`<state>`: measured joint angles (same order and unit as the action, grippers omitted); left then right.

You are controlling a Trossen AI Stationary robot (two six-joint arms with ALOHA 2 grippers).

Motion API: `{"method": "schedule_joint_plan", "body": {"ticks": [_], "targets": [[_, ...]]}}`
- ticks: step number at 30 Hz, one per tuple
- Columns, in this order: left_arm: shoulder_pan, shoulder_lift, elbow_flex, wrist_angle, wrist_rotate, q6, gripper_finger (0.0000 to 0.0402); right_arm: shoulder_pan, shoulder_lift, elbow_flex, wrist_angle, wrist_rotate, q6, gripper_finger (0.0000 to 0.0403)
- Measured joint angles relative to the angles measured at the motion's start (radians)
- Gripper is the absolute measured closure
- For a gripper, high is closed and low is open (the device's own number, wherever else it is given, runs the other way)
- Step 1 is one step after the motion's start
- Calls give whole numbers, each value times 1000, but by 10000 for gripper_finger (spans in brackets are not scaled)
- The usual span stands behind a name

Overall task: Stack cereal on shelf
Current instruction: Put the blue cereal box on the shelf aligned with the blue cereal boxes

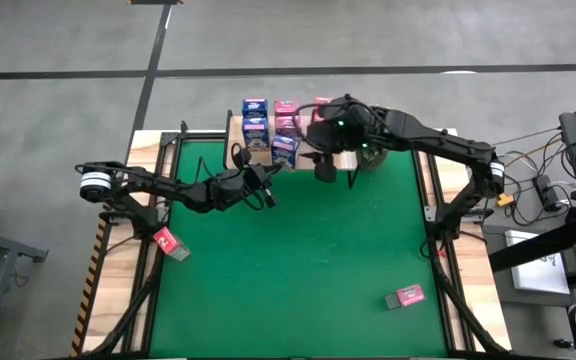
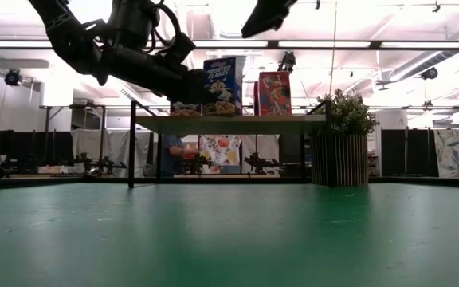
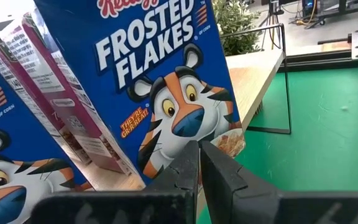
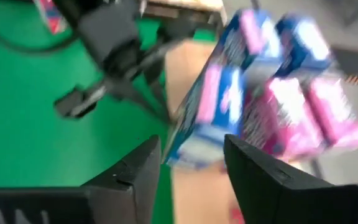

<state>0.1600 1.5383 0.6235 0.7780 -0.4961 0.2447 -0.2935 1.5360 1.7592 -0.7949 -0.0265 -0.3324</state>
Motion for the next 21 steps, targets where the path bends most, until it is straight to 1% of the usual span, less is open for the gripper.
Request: {"method": "schedule_joint_plan", "body": {"ticks": [3, 5, 8, 10, 12, 14, 16, 21], "targets": [[0, 0, 0, 0, 0, 0, 401, 0, 5, -22, -55, -7, 28, 262], [0, 0, 0, 0, 0, -1, 401, 0, 18, -56, -47, -1, 37, 285], [-1, 0, 0, 0, 1, -10, 402, -1, 37, -116, 1, 21, 45, 322], [-1, 0, 0, 0, 8, -18, 402, -1, 41, -153, 57, 71, 31, 345], [-3, 0, 0, 0, 10, -19, 402, -1, 50, -169, 93, 103, 11, 366], [-8, 0, 0, -1, 10, -19, 402, -2, 59, -172, 109, 106, -1, 382], [-17, -4, 0, -8, 10, -19, 402, -2, 63, -172, 136, 107, -5, 391], [-51, -20, 0, -19, 10, -19, 402, -1, 65, -171, 172, 107, -32, 394]]}}
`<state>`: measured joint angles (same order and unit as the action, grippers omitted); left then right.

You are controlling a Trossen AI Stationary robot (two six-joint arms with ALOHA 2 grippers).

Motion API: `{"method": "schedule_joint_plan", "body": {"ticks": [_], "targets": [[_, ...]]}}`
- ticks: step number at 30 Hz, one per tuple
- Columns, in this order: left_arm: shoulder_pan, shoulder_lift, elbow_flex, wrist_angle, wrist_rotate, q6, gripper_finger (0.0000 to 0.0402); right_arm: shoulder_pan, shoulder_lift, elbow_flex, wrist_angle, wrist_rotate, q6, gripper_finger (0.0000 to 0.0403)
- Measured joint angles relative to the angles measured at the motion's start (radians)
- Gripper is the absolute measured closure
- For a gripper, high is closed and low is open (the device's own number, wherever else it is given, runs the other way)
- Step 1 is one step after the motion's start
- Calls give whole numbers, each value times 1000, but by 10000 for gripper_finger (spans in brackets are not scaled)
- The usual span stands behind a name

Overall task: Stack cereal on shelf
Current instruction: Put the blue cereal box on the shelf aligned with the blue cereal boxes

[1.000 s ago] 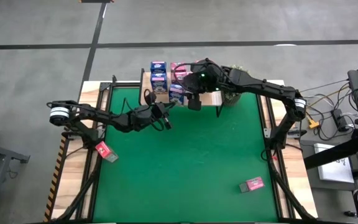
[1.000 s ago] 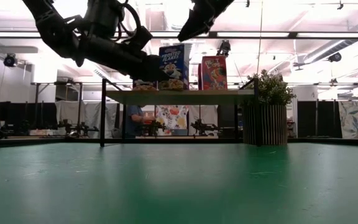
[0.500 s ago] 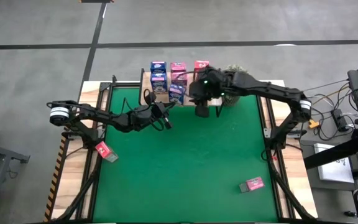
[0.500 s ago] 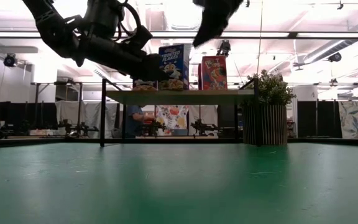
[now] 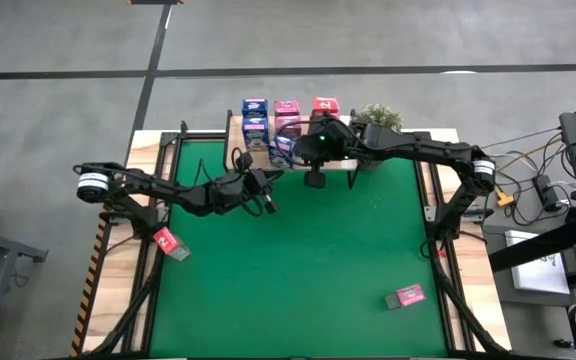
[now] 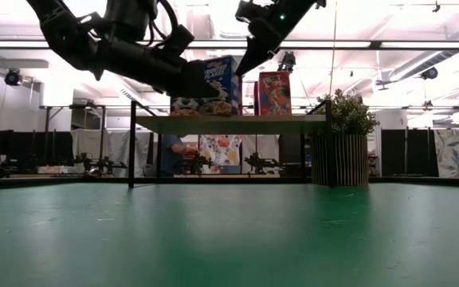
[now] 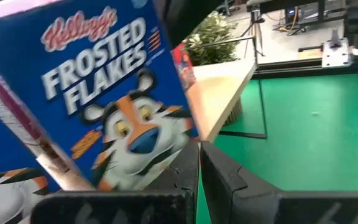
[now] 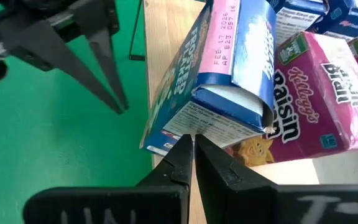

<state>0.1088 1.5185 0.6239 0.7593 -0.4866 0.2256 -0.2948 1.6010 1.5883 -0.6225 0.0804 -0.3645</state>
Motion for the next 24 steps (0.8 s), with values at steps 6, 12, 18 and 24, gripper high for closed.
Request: {"method": "schedule_joint_plan", "body": {"ticks": [6, 12, 18, 24], "targets": [[-40, -33, 0, -32, -28, 2, 402, -11, 14, 0, 16, 1, -34, 394], [-85, -137, 0, -145, -197, 73, 401, -20, 32, 0, 13, 1, -56, 394], [-87, -246, 0, -289, -329, 126, 401, -20, 32, 0, 14, 1, -53, 394], [-89, -350, 0, -411, -336, 116, 401, -20, 32, -25, 39, 1, -29, 394]]}}
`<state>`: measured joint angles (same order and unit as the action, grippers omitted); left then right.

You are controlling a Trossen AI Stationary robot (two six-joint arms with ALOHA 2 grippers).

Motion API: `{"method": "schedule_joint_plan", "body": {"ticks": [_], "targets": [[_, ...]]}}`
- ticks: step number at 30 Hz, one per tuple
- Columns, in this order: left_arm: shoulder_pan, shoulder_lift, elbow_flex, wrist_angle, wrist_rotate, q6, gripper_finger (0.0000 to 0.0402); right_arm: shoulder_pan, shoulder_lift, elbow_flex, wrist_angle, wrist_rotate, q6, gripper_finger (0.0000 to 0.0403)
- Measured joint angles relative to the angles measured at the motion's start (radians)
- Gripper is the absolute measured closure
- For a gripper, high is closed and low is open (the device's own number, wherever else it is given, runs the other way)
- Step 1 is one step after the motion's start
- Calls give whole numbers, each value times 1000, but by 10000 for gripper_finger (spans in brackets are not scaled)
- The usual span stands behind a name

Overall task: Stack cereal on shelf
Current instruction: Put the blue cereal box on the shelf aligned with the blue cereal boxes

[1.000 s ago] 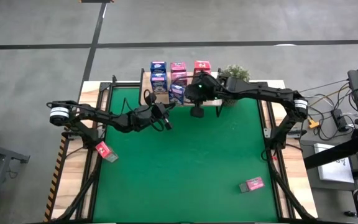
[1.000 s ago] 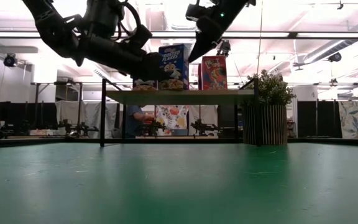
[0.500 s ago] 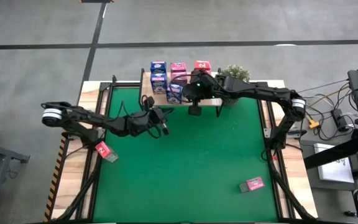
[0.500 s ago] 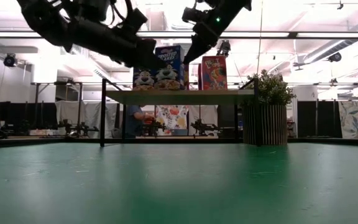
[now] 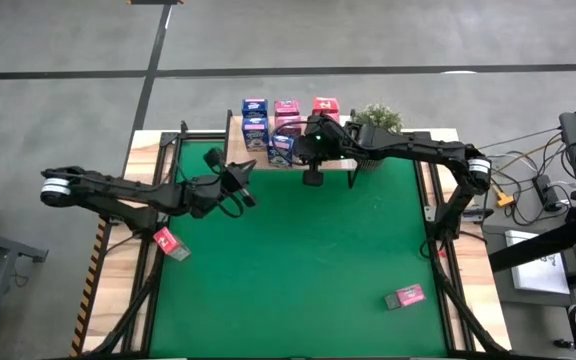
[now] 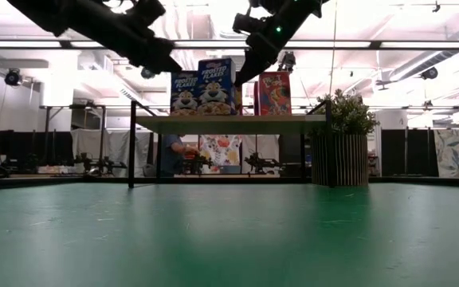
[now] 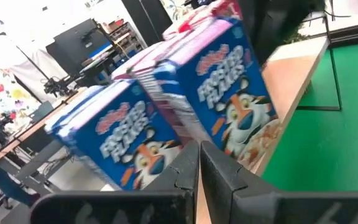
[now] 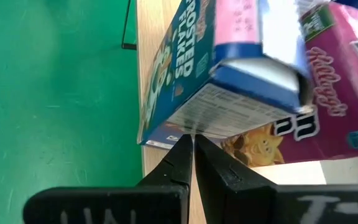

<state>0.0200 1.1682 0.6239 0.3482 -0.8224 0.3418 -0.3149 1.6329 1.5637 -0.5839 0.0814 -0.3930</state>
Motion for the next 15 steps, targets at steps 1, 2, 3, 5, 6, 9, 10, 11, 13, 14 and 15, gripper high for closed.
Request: {"method": "schedule_joint_plan", "body": {"ticks": [1, 2, 3, 5, 6, 9, 10, 11, 13, 14, 15], "targets": [[0, -18, 0, -18, -1, -8, 401, 0, 0, -7, 7, 0, 0, 394], [0, -38, 0, -34, -1, -15, 401, 0, 0, -14, 17, 0, 0, 394], [0, -56, 0, -53, -1, -22, 401, 0, 0, -18, 28, 0, -1, 394], [0, -89, 0, -90, -1, -37, 401, 0, 0, -25, 46, 0, -1, 394], [0, -103, 0, -108, -2, -44, 401, 0, 0, -26, 50, 0, -2, 394], [0, -140, -2, -150, -1, -63, 401, 0, 0, -27, 66, 0, -12, 394], [0, -150, -2, -160, -1, -68, 401, 0, 0, -27, 79, 0, -12, 394], [0, -158, -2, -168, 0, -73, 401, 0, 0, -27, 90, -1, -12, 394], [0, -172, -2, -187, 0, -80, 401, 0, 0, -27, 108, -1, -18, 394], [0, -177, -2, -197, 0, -82, 401, 0, 3, -27, 117, -1, -21, 394], [0, -180, -2, -206, 1, -85, 401, 0, 6, -27, 127, -2, -24, 394]]}}
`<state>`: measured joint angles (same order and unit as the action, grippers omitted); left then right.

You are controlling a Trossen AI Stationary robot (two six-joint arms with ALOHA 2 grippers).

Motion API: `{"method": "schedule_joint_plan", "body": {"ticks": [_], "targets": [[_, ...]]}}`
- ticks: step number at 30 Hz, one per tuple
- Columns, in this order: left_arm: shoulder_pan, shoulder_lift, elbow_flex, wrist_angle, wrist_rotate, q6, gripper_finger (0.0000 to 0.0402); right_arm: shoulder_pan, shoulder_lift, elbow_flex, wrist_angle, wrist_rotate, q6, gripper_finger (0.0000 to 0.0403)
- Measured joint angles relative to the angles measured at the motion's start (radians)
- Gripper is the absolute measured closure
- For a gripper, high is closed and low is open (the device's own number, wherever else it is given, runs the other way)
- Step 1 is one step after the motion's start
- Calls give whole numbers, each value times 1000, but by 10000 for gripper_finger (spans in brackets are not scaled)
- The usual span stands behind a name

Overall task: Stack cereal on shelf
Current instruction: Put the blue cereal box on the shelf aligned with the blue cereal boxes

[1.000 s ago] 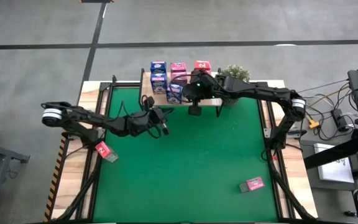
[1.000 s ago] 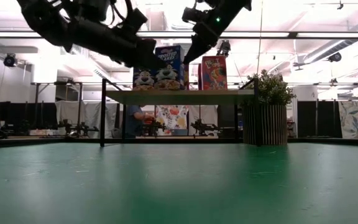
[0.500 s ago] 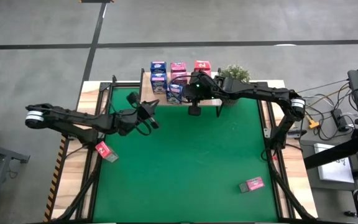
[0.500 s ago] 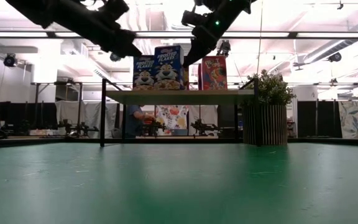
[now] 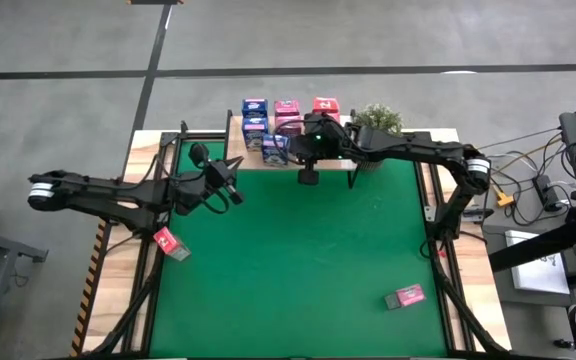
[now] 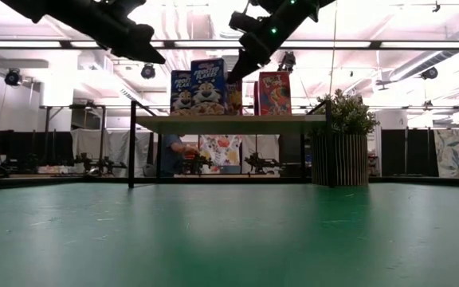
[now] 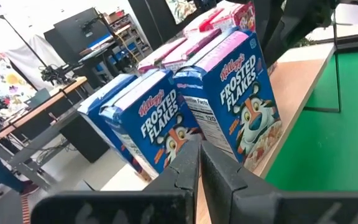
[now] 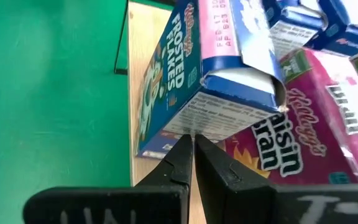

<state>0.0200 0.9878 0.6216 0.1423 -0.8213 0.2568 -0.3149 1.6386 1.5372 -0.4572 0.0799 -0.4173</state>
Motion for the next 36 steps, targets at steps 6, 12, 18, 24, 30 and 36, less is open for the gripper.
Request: {"method": "schedule_joint_plan", "body": {"ticks": [6, 12, 18, 24, 30, 36], "targets": [[0, -5, -2, -48, 1, -20, 401, 0, 9, -2, 30, 0, -3, 394], [0, 3, -2, -65, 1, -38, 401, 0, 16, -3, 44, 0, -5, 394], [0, 3, -2, -71, 1, -37, 401, 0, 16, -3, 74, 0, -14, 394], [0, 3, -2, -70, 1, -38, 401, 0, 17, -3, 113, 0, -21, 394], [0, 3, -2, -69, 1, -38, 401, 0, 17, -3, 143, 0, -27, 394], [0, 3, -2, -67, 1, -38, 401, 0, 17, -3, 159, -1, -32, 394]]}}
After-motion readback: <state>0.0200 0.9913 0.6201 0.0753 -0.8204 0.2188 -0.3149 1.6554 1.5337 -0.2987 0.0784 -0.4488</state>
